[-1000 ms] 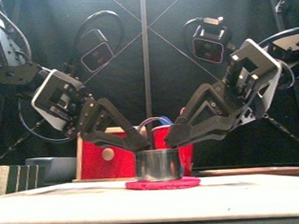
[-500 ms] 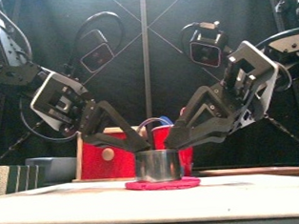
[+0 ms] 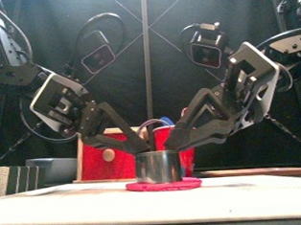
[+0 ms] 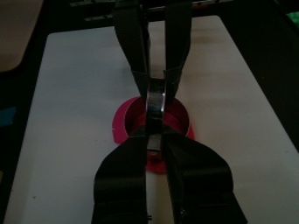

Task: Get the cutter from the drawer then cut the dough then place the extra dough in the bowl
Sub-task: Cut the dough

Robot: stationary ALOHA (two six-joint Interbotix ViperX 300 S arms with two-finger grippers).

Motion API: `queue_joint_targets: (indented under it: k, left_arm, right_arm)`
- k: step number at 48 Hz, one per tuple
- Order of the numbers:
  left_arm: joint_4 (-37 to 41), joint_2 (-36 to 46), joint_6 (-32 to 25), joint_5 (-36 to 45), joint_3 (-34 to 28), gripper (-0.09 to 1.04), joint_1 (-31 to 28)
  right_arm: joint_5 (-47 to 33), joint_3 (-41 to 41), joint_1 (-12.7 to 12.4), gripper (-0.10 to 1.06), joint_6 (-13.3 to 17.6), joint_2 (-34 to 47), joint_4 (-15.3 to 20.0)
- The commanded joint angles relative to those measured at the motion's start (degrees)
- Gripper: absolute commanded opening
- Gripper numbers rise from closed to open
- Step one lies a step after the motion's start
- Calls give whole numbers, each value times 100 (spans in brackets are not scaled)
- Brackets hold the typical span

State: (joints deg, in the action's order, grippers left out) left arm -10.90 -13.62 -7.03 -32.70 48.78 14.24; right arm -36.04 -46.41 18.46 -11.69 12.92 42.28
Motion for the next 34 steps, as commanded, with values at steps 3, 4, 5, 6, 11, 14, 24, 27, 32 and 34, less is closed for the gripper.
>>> queue_joint_targets:
  k: [3, 4, 5, 6, 11, 14, 24, 27, 32, 34]
  left_arm:
    - [35, 0, 0, 185, 18, 34, 193]
    - [35, 0, 0, 202, 18, 34, 193]
    - [35, -9, 0, 211, 18, 34, 193]
    - [35, -18, 0, 220, 18, 34, 193]
    - [26, -79, 9, 308, 0, 33, 193]
    - [18, -114, 18, 369, -9, 33, 193]
    - [0, -158, 0, 492, -88, 33, 193]
    - [0, -149, 0, 554, -114, 33, 193]
    - [0, -149, -9, 686, -149, 33, 193]
    - [0, -149, -9, 721, -158, 33, 193]
  right_arm:
    - [185, 35, -141, 47, 26, -35, 26]
    - [220, 35, -141, 47, 26, -26, 26]
    - [246, 35, -149, 47, 26, -18, 26]
    - [290, 44, -149, 47, 26, -18, 26]
    - [448, 44, -158, 47, 35, 44, 26]
    - [501, 53, -158, 47, 35, 79, 26]
    - [571, 9, -185, 47, 44, 185, 167]
    - [624, -9, -185, 47, 44, 202, 202]
    - [738, -26, -185, 47, 44, 202, 211]
    - [782, -26, -185, 46, 44, 202, 211]
